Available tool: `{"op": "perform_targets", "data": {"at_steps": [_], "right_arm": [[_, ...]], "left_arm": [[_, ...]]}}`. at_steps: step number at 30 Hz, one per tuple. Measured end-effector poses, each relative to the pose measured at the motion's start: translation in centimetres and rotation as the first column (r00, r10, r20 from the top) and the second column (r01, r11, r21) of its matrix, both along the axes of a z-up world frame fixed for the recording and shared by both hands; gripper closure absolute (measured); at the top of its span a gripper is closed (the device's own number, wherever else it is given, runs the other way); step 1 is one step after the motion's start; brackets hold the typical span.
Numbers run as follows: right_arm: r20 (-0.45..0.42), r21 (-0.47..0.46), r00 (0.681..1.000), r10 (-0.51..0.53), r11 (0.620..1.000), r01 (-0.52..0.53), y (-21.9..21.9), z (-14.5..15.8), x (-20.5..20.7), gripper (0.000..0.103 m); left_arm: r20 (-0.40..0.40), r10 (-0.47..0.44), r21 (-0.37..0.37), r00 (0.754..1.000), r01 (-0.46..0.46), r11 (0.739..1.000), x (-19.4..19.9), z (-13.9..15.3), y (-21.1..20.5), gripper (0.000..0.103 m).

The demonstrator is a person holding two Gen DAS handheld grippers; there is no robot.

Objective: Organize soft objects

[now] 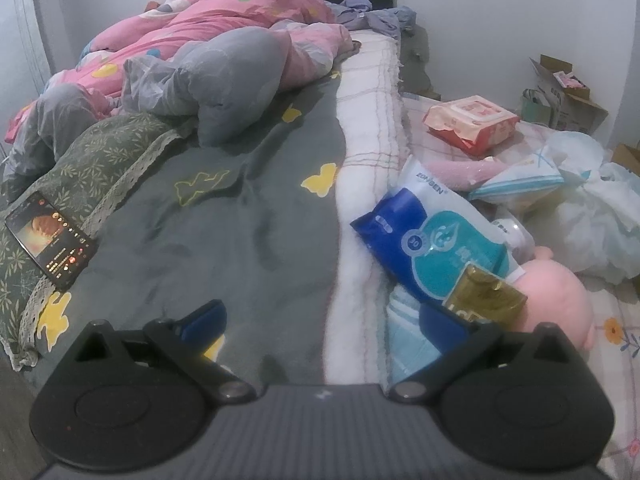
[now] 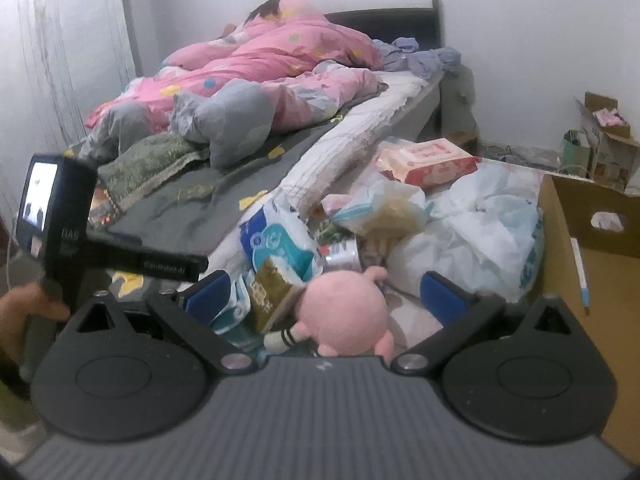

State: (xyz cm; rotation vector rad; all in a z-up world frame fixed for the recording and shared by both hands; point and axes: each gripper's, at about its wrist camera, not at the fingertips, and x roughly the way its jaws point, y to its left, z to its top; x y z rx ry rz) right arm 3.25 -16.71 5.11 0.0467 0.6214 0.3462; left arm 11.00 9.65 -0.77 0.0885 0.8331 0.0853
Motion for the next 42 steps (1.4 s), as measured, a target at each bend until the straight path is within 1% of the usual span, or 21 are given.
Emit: {"op": "perform_targets", "data": {"at_steps": [4,6,10,12,15,17,25,31,33,35,37,38,39,40,42], "right_arm": [[0.001,-0.009,1.000,-0.003,1.000,0.003,0.1,-0.3,0.5,0.001],[0.011,-0.009,1.000,0.016,1.000,-0.016,0.4,-0.3,0.2,0.001],[0.049,-0.007,0.991,0.128,0.992,-0.128,1.7,0.0,-1.8,0.001],[0.088,-0.055,0.974,0.208,0.977,-0.204,2.8,0.2,-3.5,0.001],[0.131,-0.140,0.947,0.292,0.952,-0.274,4.5,0.4,-5.7,0.001],[0.142,-0.169,0.935,0.325,0.939,-0.301,5.3,0.5,-6.7,0.001],[0.145,-0.168,0.918,0.369,0.924,-0.345,5.5,0.9,-8.6,0.001],[0.118,-0.167,0.913,0.390,0.914,-0.369,5.6,0.3,-9.2,0.001],[0.110,-0.150,0.916,0.386,0.917,-0.369,5.3,0.2,-9.1,0.001],[0.110,-0.112,0.922,0.372,0.926,-0.361,4.8,0.2,-8.8,0.001],[0.107,-0.052,0.945,0.308,0.951,-0.305,3.7,0.5,-7.9,0.001],[0.091,-0.007,0.967,0.239,0.971,-0.240,2.7,0.7,-6.9,0.001],[0.066,0.040,0.981,0.184,0.981,-0.187,1.8,0.8,-5.9,0.001],[0.030,0.107,0.991,0.129,0.986,-0.131,0.5,0.8,-4.8,0.001],[-0.061,0.260,0.998,0.031,0.965,-0.014,-2.5,0.5,-2.7,0.001]], "left_arm": [[0.000,-0.001,0.006,1.000,0.001,1.000,0.1,0.0,-0.1,0.000],[-0.001,0.000,0.009,1.000,0.000,1.000,0.1,0.1,-0.2,0.000],[0.001,0.000,0.018,1.000,-0.001,1.000,0.1,0.2,-0.3,0.000],[0.003,0.001,0.019,1.000,-0.001,1.000,0.1,0.3,-0.4,0.000],[0.006,0.003,0.019,1.000,-0.003,1.000,0.0,0.5,-0.5,0.000],[0.009,0.003,0.020,1.000,-0.003,1.000,0.0,0.6,-0.5,0.000],[0.016,0.000,0.028,1.000,-0.001,1.000,-0.1,0.9,-0.6,0.000],[0.016,0.001,0.029,1.000,-0.002,1.000,-0.1,0.9,-0.7,0.000],[0.017,0.000,0.031,1.000,0.000,1.000,-0.1,1.0,-0.7,0.000],[0.018,0.000,0.032,1.000,0.000,0.999,-0.1,1.1,-0.6,0.000],[0.017,0.001,0.032,1.000,-0.002,0.999,-0.1,1.1,-0.6,0.000],[0.016,0.001,0.031,1.000,-0.001,1.000,-0.1,1.1,-0.6,0.000],[0.017,0.000,0.033,1.000,-0.001,0.999,-0.1,1.1,-0.6,0.000],[0.018,0.000,0.036,1.000,0.000,0.999,-0.1,1.1,-0.6,0.000],[0.022,-0.004,0.050,1.000,0.003,0.999,-0.1,1.3,-0.6,0.000]]}}
